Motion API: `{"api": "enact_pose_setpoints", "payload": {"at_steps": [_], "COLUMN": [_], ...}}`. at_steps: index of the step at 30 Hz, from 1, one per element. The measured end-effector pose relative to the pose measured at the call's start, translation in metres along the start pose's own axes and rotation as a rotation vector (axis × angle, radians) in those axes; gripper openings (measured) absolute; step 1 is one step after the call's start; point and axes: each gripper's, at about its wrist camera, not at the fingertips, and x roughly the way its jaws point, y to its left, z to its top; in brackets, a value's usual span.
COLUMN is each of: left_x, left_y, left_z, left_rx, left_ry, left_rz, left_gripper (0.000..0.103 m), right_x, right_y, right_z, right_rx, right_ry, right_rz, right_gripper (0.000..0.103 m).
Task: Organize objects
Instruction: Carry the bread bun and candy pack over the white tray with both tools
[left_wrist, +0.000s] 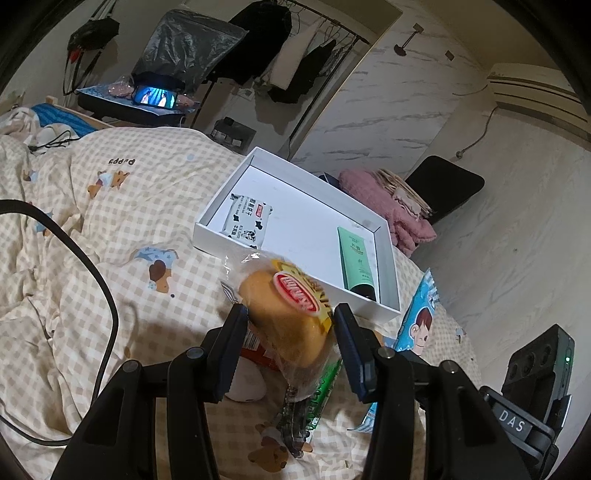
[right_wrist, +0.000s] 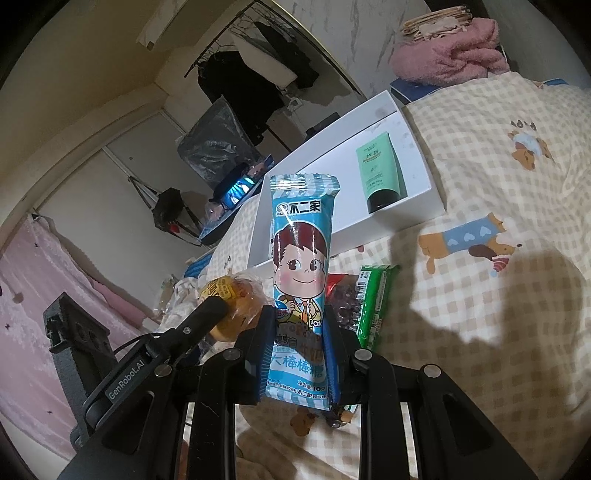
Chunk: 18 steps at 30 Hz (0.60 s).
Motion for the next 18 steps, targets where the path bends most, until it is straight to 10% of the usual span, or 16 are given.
{"api": "enact_pose_setpoints", "payload": {"at_steps": [8, 18], "left_x": [0.009, 0.058], "left_y": [0.001, 0.043], "left_z": [-0.002, -0.023], "left_rx": [0.002, -0.182], "left_ry": [0.037, 0.461], "left_rz": [0.03, 0.161], "left_gripper": [0.046, 0.068], "right_x": [0.002, 0.002], "right_y": [-0.001, -0.012], "right_z": [-0.002, 0.003], "right_rx": [-0.002, 0.017], "right_ry": [0.002, 0.009], "right_rz": [-0.01, -0.009], "right_gripper": [0.026, 0.026]}}
